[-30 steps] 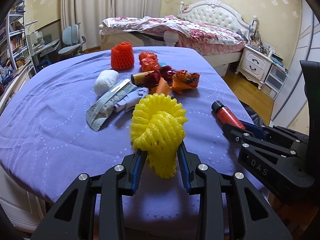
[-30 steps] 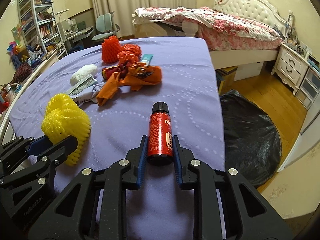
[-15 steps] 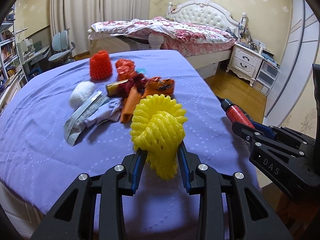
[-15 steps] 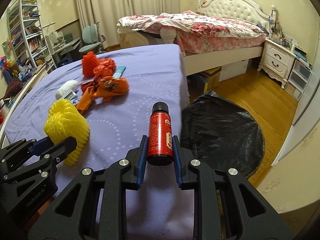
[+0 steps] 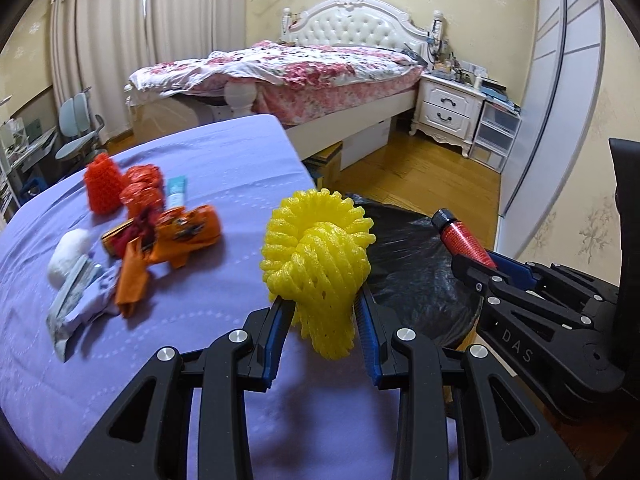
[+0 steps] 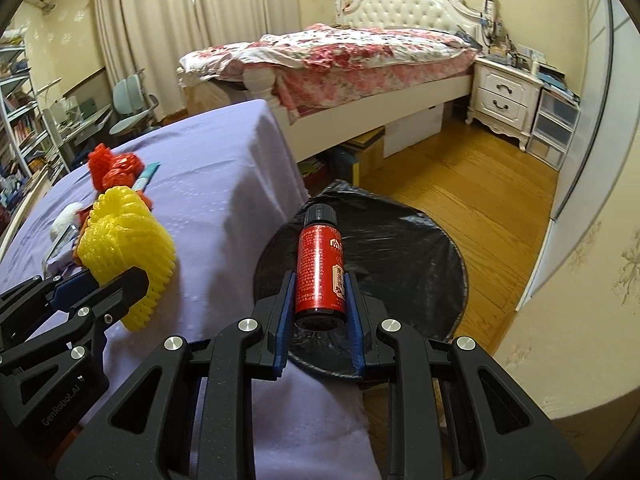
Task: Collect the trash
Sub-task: 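Carry the yellow net and red can over the black bin and release both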
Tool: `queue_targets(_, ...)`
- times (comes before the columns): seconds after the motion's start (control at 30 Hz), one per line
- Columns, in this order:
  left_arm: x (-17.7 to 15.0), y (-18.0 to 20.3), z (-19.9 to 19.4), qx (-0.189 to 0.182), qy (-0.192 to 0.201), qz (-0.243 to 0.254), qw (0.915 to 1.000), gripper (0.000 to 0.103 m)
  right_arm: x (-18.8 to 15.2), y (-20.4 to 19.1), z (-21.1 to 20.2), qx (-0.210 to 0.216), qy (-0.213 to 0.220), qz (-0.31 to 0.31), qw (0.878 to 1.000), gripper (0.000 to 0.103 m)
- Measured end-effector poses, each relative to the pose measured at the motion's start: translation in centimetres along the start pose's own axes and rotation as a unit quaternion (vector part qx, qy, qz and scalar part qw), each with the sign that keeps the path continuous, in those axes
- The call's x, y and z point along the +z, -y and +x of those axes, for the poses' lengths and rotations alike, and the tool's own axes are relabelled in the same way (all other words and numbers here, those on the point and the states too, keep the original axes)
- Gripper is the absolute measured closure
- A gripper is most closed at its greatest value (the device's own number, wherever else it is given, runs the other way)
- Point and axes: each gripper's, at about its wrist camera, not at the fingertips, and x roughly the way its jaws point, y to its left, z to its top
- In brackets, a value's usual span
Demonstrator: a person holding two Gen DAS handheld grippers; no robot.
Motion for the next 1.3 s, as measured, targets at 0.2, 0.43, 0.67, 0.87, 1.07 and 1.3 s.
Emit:
queue_targets(0.2, 1.7, 1.8, 2.4, -0.007, -0.008, 0.017, 0.9998, 0.069, 0.5, 2.1, 0.9, -0.014, 0.001, 0.014, 1.000, 0.080)
queue_targets(0.43, 3.2, 3.4, 4.7, -0.010, -0.020, 0.030, 0.9993, 0.069, 1.4, 4.0, 2.3, -0.020, 0.003, 0.029, 0.999, 0.080)
queue_targets(0.67, 3.4, 3.8, 5.7, -0.004, -0.026, 0.032, 0.9992, 0.069, 1.7, 5.4, 3.4, -0.025, -0.003, 0.044, 0.999, 0.080)
queue_targets(0.87, 3.4, 4.2, 6.3, 0.002, -0.033, 0.031, 0.9990, 0.069, 1.7, 5.9, 4.2, -0.026, -0.008, 0.050, 0.998, 0.080)
queue_targets(1.07, 3.5, 5.1, 6.6, 0.012, -0.032, 0.037, 0.9987, 0.053, 1.6, 6.1, 4.8, -0.027, -0.016, 0.057, 0.998, 0.080)
queue_targets(1.3, 3.8, 4.8, 6.3, 0.013, -0.030, 0.019, 0.9993, 0.029, 1.8, 6.2, 5.1, -0.031, -0.017, 0.059, 0.998, 0.079)
